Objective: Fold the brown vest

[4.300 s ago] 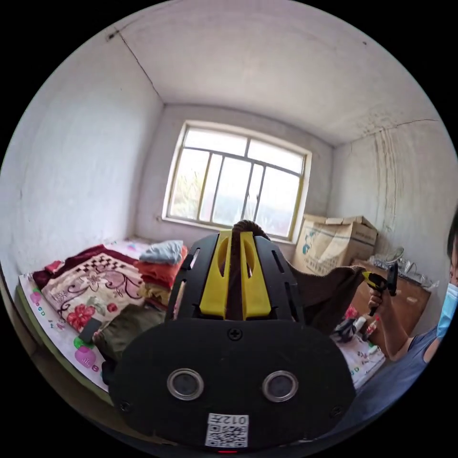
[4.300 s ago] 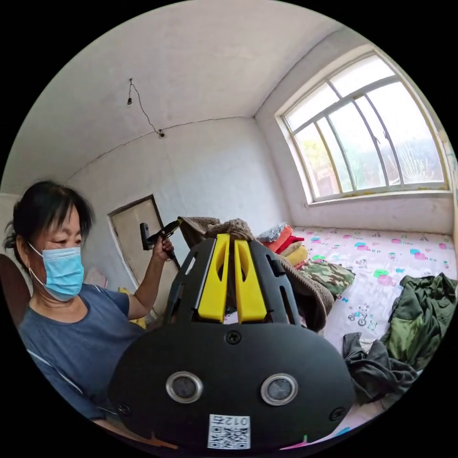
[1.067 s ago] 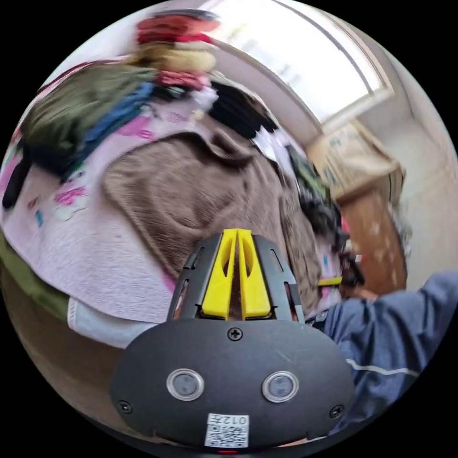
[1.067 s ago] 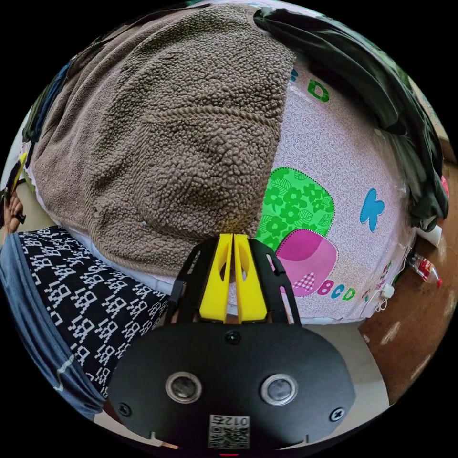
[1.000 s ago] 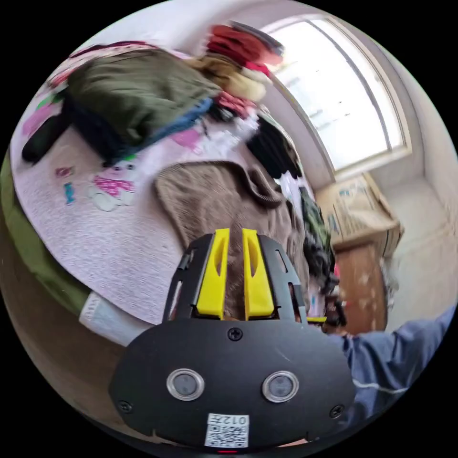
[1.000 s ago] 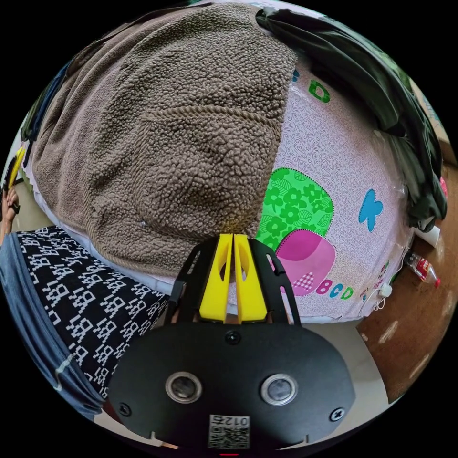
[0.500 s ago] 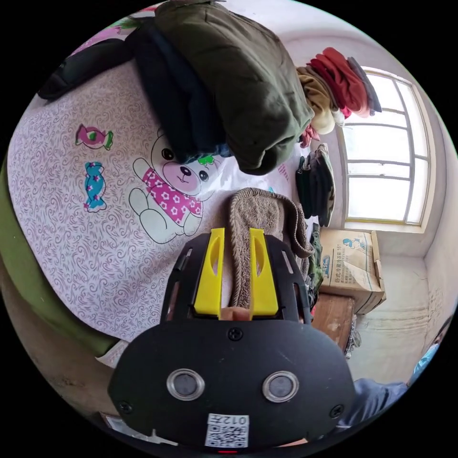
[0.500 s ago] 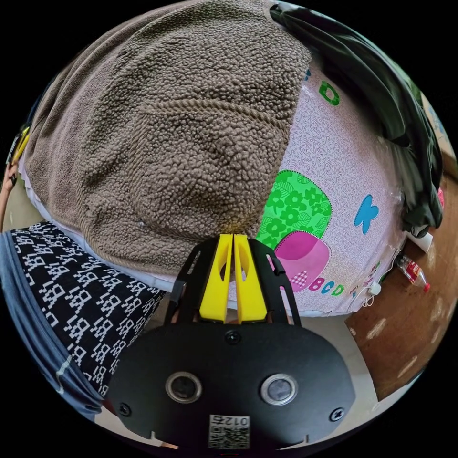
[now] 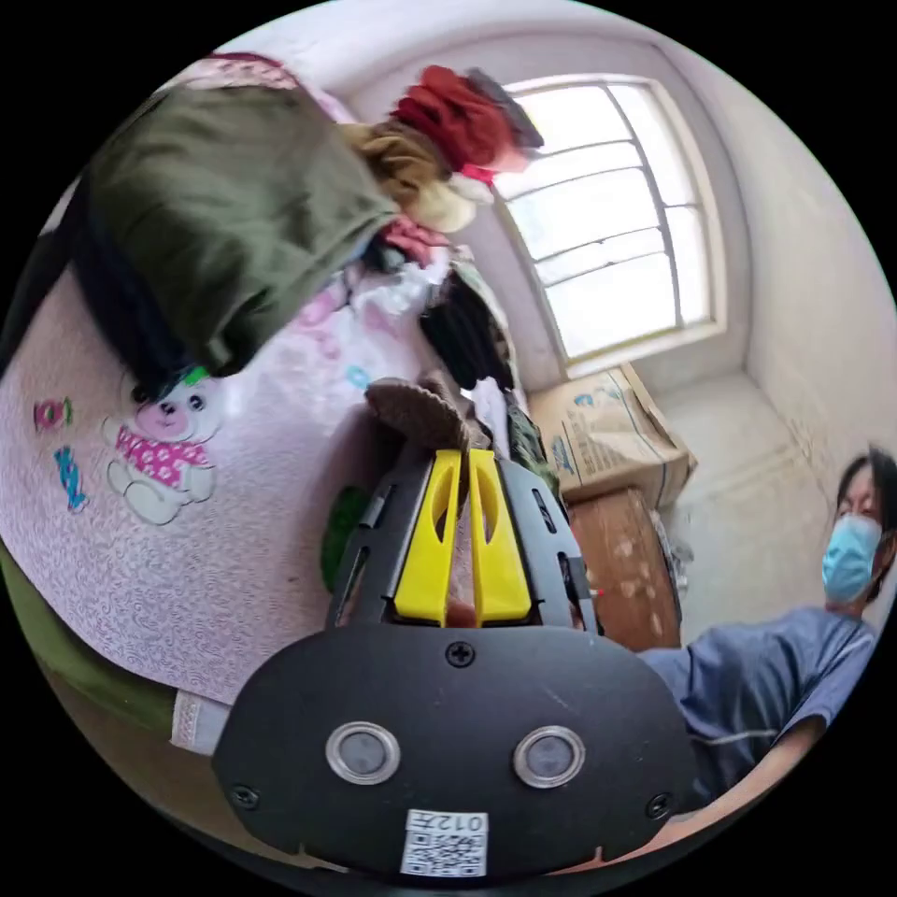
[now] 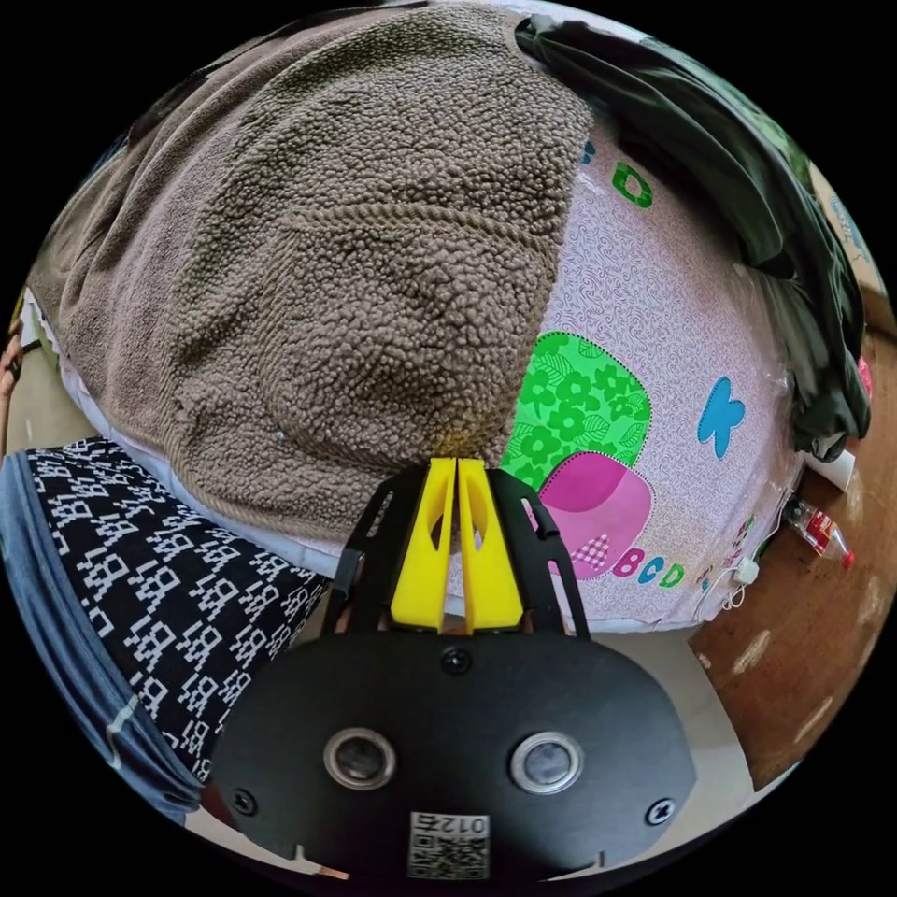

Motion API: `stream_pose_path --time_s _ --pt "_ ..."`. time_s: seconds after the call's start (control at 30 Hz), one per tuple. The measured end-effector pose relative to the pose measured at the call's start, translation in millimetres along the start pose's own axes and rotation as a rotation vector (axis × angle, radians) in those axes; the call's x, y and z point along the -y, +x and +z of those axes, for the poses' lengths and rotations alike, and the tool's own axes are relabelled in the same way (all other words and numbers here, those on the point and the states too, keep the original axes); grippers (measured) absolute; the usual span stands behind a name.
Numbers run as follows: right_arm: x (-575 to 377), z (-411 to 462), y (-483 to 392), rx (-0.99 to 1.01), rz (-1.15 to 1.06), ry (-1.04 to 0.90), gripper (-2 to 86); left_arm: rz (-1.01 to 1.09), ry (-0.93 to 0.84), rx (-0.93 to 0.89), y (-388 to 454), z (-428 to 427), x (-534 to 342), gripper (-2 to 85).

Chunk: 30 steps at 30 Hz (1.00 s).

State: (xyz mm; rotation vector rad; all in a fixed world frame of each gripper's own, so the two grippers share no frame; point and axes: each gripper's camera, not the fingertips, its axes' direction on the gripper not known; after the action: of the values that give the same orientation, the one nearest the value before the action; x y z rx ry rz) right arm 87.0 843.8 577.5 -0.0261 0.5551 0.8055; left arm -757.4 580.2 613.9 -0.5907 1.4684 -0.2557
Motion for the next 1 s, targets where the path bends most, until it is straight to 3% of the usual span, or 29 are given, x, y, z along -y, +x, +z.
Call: stream_pose_path --time_s 0.2,0.3,0.4,0.47,0.57,0.7,0.8,0.93,1.0 --pt "-21.8 9.4 17.3 0.052 -0.005 0.071 0.9 0.505 -0.279 -0.041 161.8 48.5 -71.4 0.0" --pt "-31.7 14.6 27.2 0.082 -0.01 0.105 0.8 0.805 -0.542 0.007 239.6 109.4 -139.2 0.0" --pt "-40.6 19.9 37.9 0.114 -0.02 0.136 0.6 1.072 -0.861 0.233 276.0 190.6 -227.4 0.0" --pt "-45.7 24.2 48.4 0.151 -0.016 0.154 0.4 1.25 -1.029 0.494 272.0 250.1 -296.4 0.0" --pt "-50.3 29.6 60.9 0.195 -0.018 0.169 0.2 1.165 -1.075 0.64 241.1 300.8 -332.9 0.1" --pt "-56.8 36.4 77.0 0.262 0.006 0.198 0.1 0.873 -1.035 0.547 214.2 317.7 -331.9 0.6" --pt "-62.0 42.9 89.4 0.323 0.044 0.227 0.1 0.719 -0.944 0.321 211.5 305.1 -322.0 1.1" --pt "-63.5 48.1 96.9 0.355 0.075 0.245 0.0 0.479 -0.931 -0.159 193.3 286.3 -295.2 0.6" --pt "-61.9 48.4 97.8 0.357 0.088 0.241 0.0 0.476 -0.781 -0.211 189.1 268.9 -275.4 0.2"
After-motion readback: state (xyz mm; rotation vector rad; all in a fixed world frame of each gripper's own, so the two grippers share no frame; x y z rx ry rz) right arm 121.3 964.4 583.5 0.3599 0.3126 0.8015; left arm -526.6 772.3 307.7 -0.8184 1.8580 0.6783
